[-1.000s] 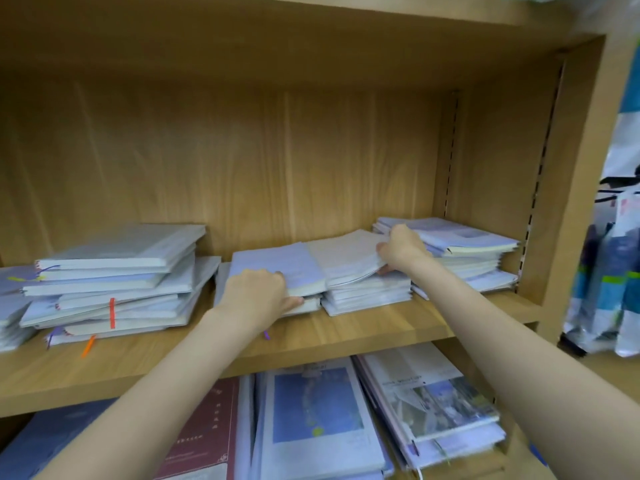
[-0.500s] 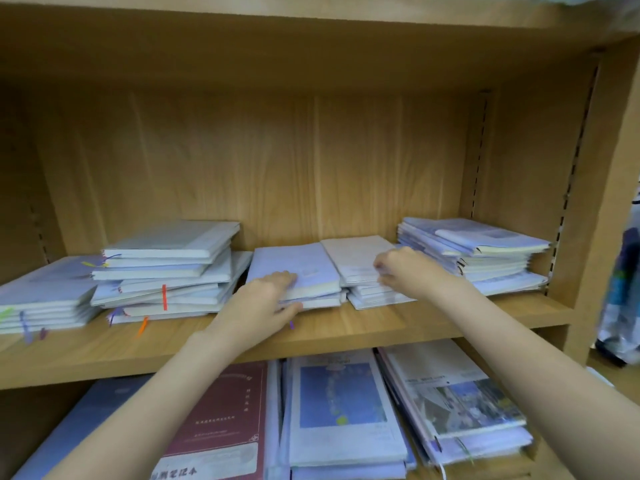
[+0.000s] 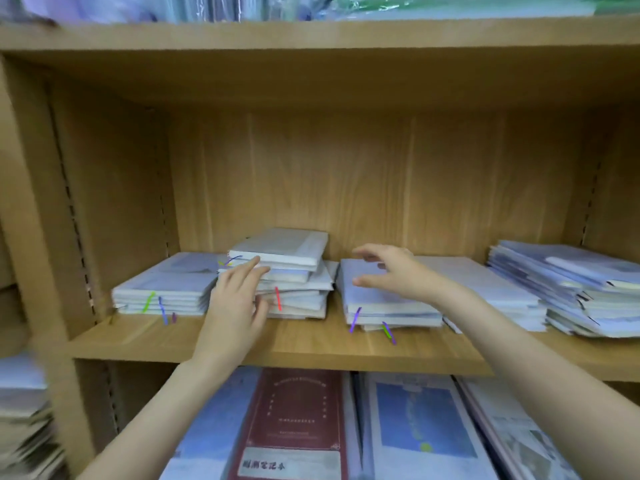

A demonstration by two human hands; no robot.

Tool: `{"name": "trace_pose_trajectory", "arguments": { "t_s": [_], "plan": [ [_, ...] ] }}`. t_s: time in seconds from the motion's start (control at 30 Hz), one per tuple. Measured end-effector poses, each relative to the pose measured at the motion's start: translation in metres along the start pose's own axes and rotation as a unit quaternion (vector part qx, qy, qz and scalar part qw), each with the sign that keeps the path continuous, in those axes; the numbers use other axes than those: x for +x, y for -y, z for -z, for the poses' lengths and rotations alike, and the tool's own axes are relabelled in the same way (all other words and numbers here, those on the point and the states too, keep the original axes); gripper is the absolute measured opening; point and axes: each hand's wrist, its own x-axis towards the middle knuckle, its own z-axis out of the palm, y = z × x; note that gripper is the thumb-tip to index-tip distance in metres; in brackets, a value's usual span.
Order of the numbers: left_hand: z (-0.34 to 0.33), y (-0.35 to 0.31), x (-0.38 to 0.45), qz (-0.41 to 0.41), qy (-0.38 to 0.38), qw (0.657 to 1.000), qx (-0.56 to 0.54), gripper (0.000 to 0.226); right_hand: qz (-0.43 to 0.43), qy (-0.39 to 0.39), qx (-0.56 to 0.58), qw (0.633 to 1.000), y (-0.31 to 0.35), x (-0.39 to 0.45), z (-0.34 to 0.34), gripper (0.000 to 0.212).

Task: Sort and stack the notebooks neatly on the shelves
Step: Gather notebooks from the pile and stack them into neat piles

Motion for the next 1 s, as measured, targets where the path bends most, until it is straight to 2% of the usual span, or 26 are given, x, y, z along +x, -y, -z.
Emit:
{"name": "trace_pose_trajectory", "arguments": {
  "t_s": [0.1, 0.2, 0.3, 0.43, 0.53, 0.63, 0.73, 0.8, 0.9, 1.0],
  "plan": [
    [0.005, 0.025, -0.009, 0.078, -0.012, 0.997, -0.007, 0.052, -0.007, -0.016, 0.083, 0.996, 0.021, 0.02, -0.014, 0.063],
    [0.016, 0.038, -0.008, 0.178, -0.064, 0.975, -0.119, 0.047, -0.037, 0.004, 0.11, 0.993, 0.034, 0.04, -0.038, 0.071],
    [0.02, 0.049, 0.003, 0.234, -0.009, 0.941, -0.243, 0.061, -0.075, -0.007, 0.162, 0.984, 0.038, 0.052, -0.058, 0.074],
    [0.022, 0.058, 0.015, 0.233, 0.045, 0.926, -0.293, 0.081, -0.084, -0.022, 0.254, 0.963, 0.036, 0.055, -0.064, 0.072],
    [0.021, 0.057, 0.021, 0.218, 0.079, 0.929, -0.287, 0.067, -0.107, -0.009, 0.322, 0.941, 0.032, 0.057, -0.063, 0.072],
    [0.022, 0.061, 0.021, 0.189, 0.075, 0.954, -0.221, 0.061, -0.125, 0.019, 0.406, 0.905, 0.03, 0.055, -0.059, 0.062],
    [0.026, 0.063, 0.019, 0.139, 0.074, 0.965, -0.211, 0.055, -0.171, 0.004, 0.51, 0.843, 0.028, 0.057, -0.05, 0.049],
    [0.026, 0.06, 0.018, 0.116, 0.083, 0.967, -0.211, 0.05, -0.215, -0.023, 0.54, 0.813, 0.025, 0.062, -0.046, 0.042],
    [0.018, 0.055, 0.016, 0.115, 0.037, 0.973, -0.196, 0.046, -0.275, -0.053, 0.52, 0.807, 0.022, 0.071, -0.048, 0.042],
    [0.008, 0.053, 0.006, 0.097, 0.007, 0.988, -0.123, 0.05, -0.291, -0.04, 0.501, 0.814, 0.023, 0.076, -0.049, 0.043]
  ]
}}
